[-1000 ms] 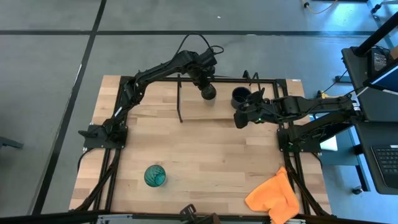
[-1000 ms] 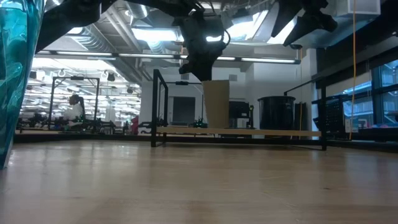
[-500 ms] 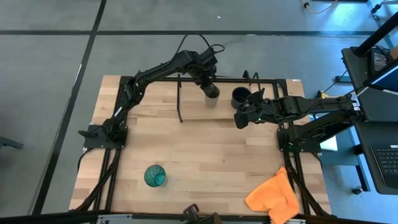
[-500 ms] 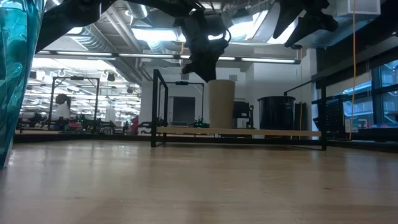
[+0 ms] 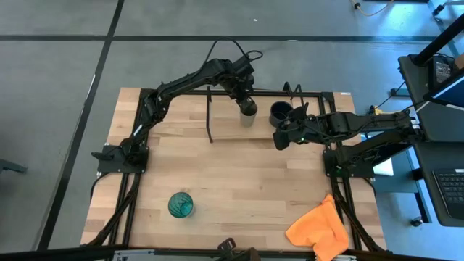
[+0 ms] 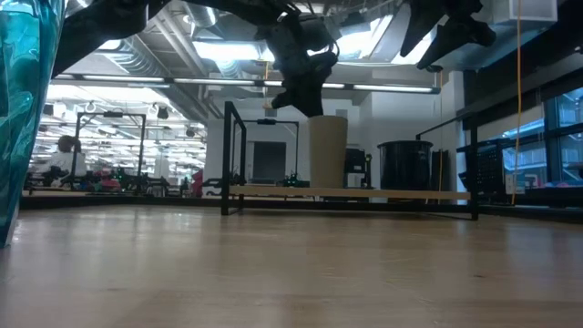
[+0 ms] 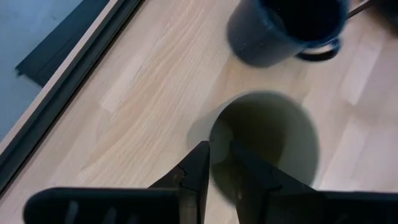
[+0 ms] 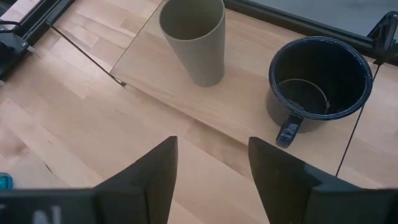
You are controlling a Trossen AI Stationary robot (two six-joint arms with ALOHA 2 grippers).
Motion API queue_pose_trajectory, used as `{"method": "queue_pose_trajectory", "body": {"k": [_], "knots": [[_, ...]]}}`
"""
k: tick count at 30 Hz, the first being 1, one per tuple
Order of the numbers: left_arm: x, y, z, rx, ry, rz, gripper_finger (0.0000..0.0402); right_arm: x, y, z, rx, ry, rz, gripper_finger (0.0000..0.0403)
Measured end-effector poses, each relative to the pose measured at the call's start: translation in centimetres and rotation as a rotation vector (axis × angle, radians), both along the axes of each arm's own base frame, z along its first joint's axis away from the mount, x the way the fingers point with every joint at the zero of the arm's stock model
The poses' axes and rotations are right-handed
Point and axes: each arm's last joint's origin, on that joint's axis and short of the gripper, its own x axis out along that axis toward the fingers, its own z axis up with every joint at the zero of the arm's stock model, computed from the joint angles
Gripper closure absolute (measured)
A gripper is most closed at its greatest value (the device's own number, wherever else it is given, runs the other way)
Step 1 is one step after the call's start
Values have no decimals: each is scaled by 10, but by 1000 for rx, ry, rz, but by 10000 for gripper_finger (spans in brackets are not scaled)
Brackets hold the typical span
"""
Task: Stack small to large cups/mugs on shelf
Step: Put the blue glass on the shelf
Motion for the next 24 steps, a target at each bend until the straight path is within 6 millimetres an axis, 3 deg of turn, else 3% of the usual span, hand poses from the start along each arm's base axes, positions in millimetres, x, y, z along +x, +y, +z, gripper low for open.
{"method": "queue_pose_trajectory", "body": {"k": [6, 13, 18, 24], "knots": [[3, 1, 2, 12, -43, 0, 347, -1, 0, -1, -1, 11, 0, 205], [-8, -2, 5, 15, 47, 5, 346, -1, 0, -1, 5, 18, 5, 205], [-11, -38, 40, 60, -21, -99, 346, -1, 0, -1, -1, 28, 27, 205], [-30, -91, 92, 143, -121, -161, 346, 0, 1, -1, -4, 29, 54, 205]]}}
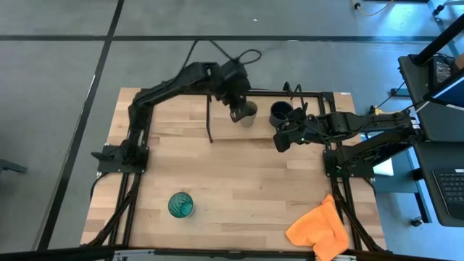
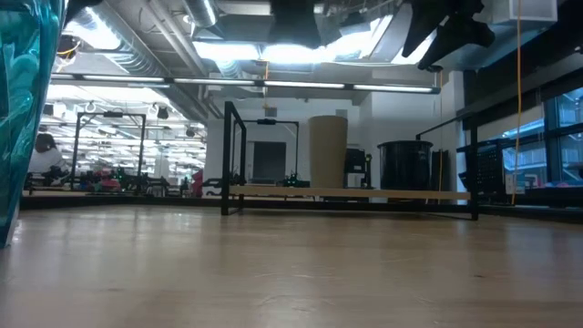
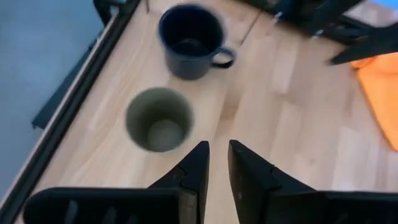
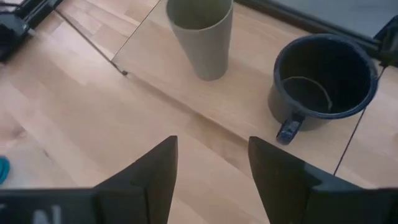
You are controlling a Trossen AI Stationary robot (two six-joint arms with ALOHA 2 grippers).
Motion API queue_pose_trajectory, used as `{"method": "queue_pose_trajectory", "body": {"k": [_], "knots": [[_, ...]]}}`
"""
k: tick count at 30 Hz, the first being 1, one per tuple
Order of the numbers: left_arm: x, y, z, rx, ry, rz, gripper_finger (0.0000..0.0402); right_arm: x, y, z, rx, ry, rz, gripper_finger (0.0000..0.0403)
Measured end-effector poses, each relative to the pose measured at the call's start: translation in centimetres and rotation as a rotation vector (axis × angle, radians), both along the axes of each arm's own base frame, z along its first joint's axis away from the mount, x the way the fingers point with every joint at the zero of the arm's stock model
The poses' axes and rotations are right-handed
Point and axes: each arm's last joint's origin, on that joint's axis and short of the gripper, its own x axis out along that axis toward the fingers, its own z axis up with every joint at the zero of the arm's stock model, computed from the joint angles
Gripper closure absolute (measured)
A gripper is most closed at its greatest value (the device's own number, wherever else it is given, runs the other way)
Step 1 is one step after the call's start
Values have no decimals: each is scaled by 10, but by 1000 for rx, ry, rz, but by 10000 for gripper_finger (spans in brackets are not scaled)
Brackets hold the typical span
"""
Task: Stack small to large cups/mugs on shelf
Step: Put the blue glass on the shelf
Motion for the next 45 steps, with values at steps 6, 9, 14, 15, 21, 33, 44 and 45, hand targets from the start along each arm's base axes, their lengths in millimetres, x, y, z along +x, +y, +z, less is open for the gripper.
{"method": "queue_pose_trajectory", "body": {"k": [6, 9, 14, 15, 21, 33, 44, 45], "knots": [[-23, -60, 30, 50, 2, -5, 346, 1, 1, 0, 9, -1, 29, 205], [-32, -89, 35, 73, 38, 20, 346, 1, 1, 1, 15, -5, 39, 205], [-51, -137, 36, 119, 127, 65, 346, 3, 1, 2, 7, -17, 55, 205], [-55, -145, 36, 126, 141, 69, 346, 3, 1, 2, 7, -17, 56, 205], [-73, -191, 33, 92, 142, -2, 347, 4, 1, 2, 10, -27, 61, 205], [-153, -229, -25, -57, 49, 38, 347, 4, 3, 2, 27, -28, 74, 205], [-218, -242, -95, -397, 251, -20, 347, 4, 4, 2, 57, -29, 83, 205], [-217, -245, -96, -416, 233, -39, 347, 4, 4, 2, 63, -32, 80, 205]]}}
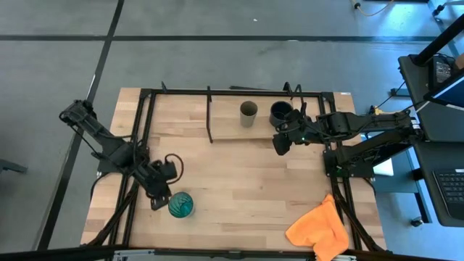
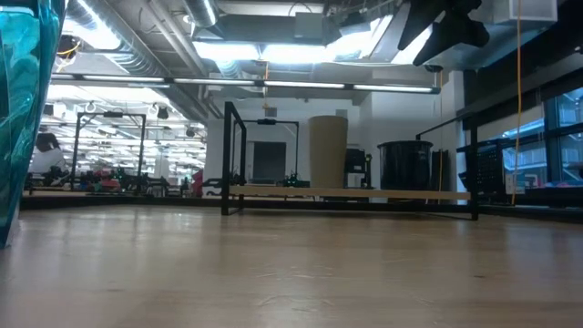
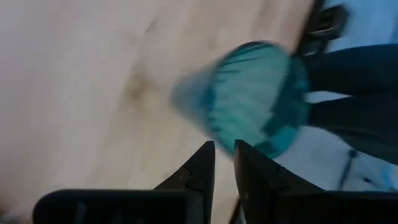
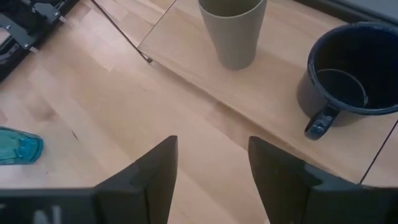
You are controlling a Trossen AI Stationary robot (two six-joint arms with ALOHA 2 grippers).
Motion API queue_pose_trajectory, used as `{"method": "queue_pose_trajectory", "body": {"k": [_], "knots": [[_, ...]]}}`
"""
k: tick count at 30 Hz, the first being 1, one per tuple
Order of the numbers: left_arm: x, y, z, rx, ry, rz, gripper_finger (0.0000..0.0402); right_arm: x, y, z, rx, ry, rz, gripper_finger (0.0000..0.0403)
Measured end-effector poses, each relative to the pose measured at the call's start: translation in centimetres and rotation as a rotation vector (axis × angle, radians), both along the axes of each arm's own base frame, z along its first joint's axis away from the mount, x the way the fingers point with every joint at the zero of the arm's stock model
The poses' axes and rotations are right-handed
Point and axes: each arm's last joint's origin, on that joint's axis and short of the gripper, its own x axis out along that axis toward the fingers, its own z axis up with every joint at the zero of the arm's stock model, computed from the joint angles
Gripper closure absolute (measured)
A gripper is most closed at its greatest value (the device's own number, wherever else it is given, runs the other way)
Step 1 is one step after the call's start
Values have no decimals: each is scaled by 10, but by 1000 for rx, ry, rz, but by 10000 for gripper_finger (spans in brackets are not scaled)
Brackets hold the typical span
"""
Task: Stack small to large cups/mugs on shelf
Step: Put the blue glass on the shelf
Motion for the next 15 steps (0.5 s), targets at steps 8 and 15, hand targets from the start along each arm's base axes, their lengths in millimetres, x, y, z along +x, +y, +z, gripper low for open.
{"method": "queue_pose_trajectory", "body": {"k": [8, 15], "knots": [[0, -7, 0, 46, -79, 12, 347, 0, 0, 0, 10, -5, -11, 205], [6, -11, -11, 105, -35, 19, 347, 1, 0, 1, 11, -21, -11, 205]]}}
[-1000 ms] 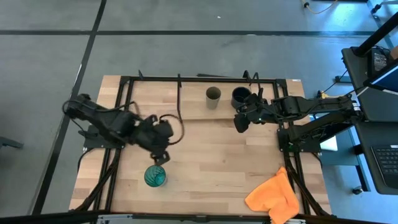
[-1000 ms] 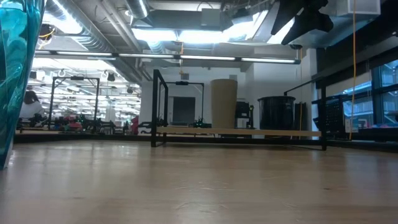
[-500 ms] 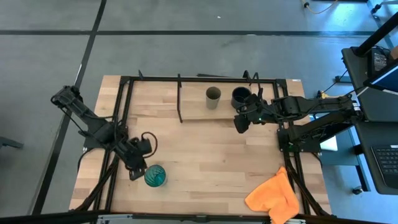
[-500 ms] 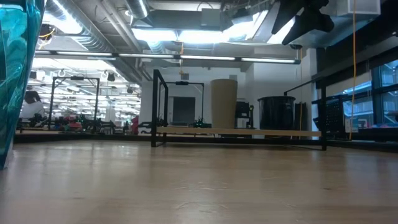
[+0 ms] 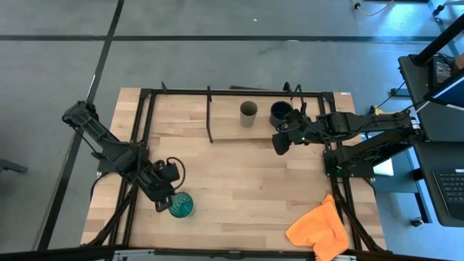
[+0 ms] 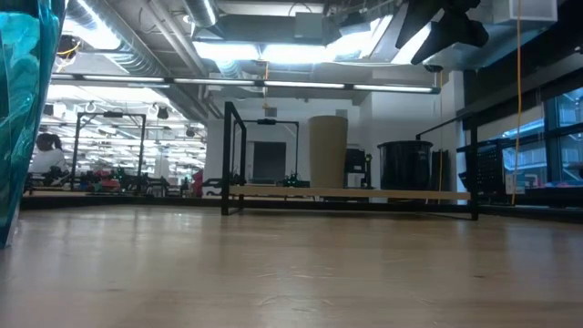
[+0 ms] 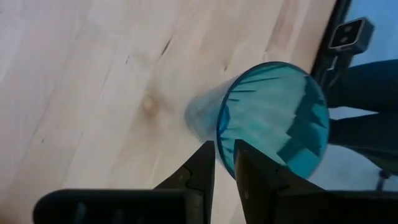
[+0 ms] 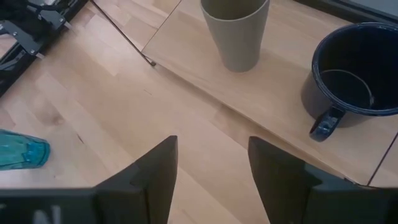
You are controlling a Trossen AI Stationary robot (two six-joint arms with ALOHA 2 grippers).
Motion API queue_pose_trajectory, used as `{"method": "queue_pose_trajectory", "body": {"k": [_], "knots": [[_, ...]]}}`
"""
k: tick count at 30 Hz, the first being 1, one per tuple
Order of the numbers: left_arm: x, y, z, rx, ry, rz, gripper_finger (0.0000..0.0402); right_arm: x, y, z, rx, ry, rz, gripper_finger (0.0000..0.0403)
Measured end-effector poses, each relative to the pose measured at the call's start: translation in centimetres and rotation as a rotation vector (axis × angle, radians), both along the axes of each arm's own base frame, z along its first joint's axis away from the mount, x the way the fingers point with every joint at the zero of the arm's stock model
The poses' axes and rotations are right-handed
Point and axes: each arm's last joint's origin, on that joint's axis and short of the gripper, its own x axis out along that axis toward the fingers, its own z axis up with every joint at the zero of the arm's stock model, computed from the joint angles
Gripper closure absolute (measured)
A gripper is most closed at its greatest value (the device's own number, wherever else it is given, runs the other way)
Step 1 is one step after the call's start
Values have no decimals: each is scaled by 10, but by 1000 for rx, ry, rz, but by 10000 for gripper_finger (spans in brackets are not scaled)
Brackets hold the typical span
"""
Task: Stack small to large cups/mugs on shelf
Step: Put the blue glass on the shelf
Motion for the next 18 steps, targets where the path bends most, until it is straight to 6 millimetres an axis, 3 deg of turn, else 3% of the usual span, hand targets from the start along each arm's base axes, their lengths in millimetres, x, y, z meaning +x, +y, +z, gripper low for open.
{"method": "queue_pose_trajectory", "body": {"k": [18], "knots": [[10, -8, -16, 69, 61, -17, 346, 0, 0, 0, -1, -2, 0, 205]]}}
